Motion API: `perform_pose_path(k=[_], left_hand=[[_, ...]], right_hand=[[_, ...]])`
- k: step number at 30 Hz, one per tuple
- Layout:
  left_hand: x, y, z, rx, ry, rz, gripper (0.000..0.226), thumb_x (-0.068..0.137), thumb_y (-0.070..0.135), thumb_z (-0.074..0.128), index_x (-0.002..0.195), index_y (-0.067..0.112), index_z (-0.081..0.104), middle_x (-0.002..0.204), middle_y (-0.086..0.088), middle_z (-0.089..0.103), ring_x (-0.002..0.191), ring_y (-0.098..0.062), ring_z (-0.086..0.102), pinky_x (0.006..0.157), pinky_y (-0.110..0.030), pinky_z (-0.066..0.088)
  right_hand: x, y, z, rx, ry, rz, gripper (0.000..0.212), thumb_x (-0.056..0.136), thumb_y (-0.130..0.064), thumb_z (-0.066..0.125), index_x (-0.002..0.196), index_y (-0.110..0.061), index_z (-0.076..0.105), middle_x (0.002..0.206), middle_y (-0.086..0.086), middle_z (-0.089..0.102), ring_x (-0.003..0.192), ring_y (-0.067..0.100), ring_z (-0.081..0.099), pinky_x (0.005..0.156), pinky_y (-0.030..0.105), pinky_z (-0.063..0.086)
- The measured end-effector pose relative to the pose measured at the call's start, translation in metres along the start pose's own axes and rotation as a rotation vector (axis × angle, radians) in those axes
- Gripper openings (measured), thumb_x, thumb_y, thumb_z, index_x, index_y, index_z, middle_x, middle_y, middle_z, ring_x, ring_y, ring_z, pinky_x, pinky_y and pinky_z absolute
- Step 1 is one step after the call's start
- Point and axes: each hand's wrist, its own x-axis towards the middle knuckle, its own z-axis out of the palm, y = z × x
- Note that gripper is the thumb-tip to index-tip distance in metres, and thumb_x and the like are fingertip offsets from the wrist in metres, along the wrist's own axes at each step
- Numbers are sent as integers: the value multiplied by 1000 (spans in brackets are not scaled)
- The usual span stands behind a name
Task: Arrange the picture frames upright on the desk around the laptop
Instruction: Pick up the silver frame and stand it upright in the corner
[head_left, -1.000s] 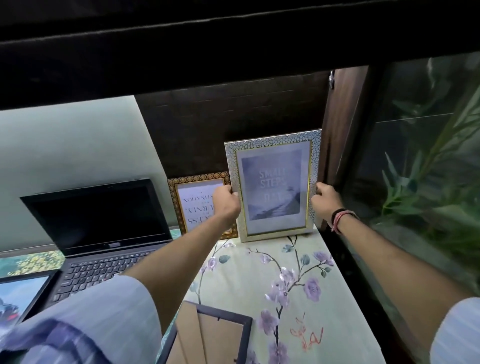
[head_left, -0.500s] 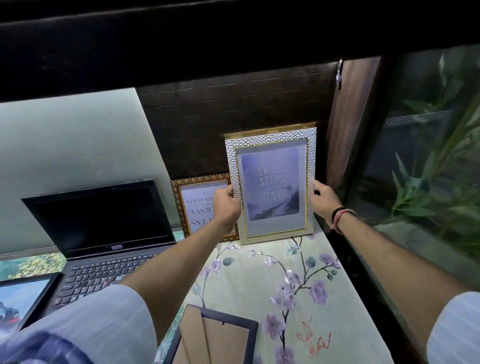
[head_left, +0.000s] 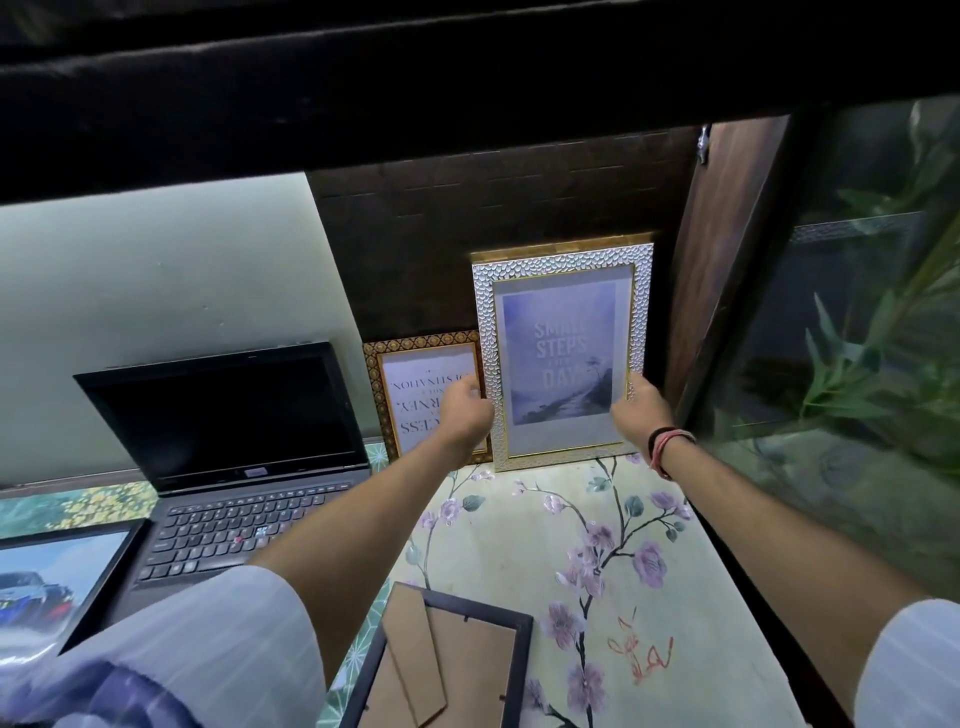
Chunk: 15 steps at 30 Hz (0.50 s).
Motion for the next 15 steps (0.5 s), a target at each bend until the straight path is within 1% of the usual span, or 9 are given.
perform_pose_path(k=[1,2,4,5,8,10,11,13,15], left_hand=[[-9,2,-1,-32,-12,-21,35,103,-5,47,132,5,63,121,0,67,118,-21,61,62,-11,57],[-17,1,-5,-50,-17,-46,40,103,-9,43,138,3,59,125,1,62,124,-19,56,79,-17,59],[-25,-9,-17,0,12,-89,53,99,-14,39,150,-1,47,136,-1,54,134,-19,46,112,-37,44],[-24,-19,-25,28,16,-106,58,96,-14,40,152,1,44,148,-6,53,139,-24,47,115,-42,42],[-30,-46,-53,41,18,-110,61,85,-9,45,143,5,58,146,-13,61,128,-30,62,103,-43,56],[-48,-56,-73,-5,49,-120,49,82,-9,49,123,8,71,125,-5,71,113,-23,66,97,-37,57],[-60,-62,-88,-8,64,-121,37,82,-10,50,101,11,73,103,-2,72,92,-18,65,81,-28,56],[-83,-76,-125,11,75,-101,30,80,-12,49,73,16,59,69,2,52,64,-12,44,53,-20,34],[-99,-97,-169,-20,118,-118,29,82,-13,49,78,15,57,70,1,48,64,-14,39,50,-20,29]], right_hand=[[-8,0,5,-1,-30,9,53,81,-4,47,131,-18,57,113,7,66,100,31,60,86,28,42],[-16,-1,13,6,-62,10,55,79,-5,47,132,-18,57,116,5,65,106,29,60,88,28,43],[-29,1,33,40,-124,27,64,80,-8,49,143,-12,48,136,9,60,124,28,56,102,33,43],[-38,-1,44,61,-158,36,64,82,-6,50,146,-9,44,143,13,56,131,29,53,109,35,41],[-65,-8,86,96,-224,39,59,85,-1,51,144,-4,46,142,14,56,131,27,54,112,39,41],[-87,-19,116,119,-266,35,57,82,-6,53,139,-7,52,136,9,61,120,24,60,102,38,50],[-101,-26,135,120,-295,30,54,83,-5,54,137,-8,54,132,7,62,114,23,63,93,35,54],[-128,-40,178,127,-366,-3,51,84,-3,53,135,-10,56,129,6,64,110,25,65,83,34,56],[-156,-55,224,140,-422,-7,48,81,-6,53,128,-14,60,125,8,67,113,28,65,94,45,56]])
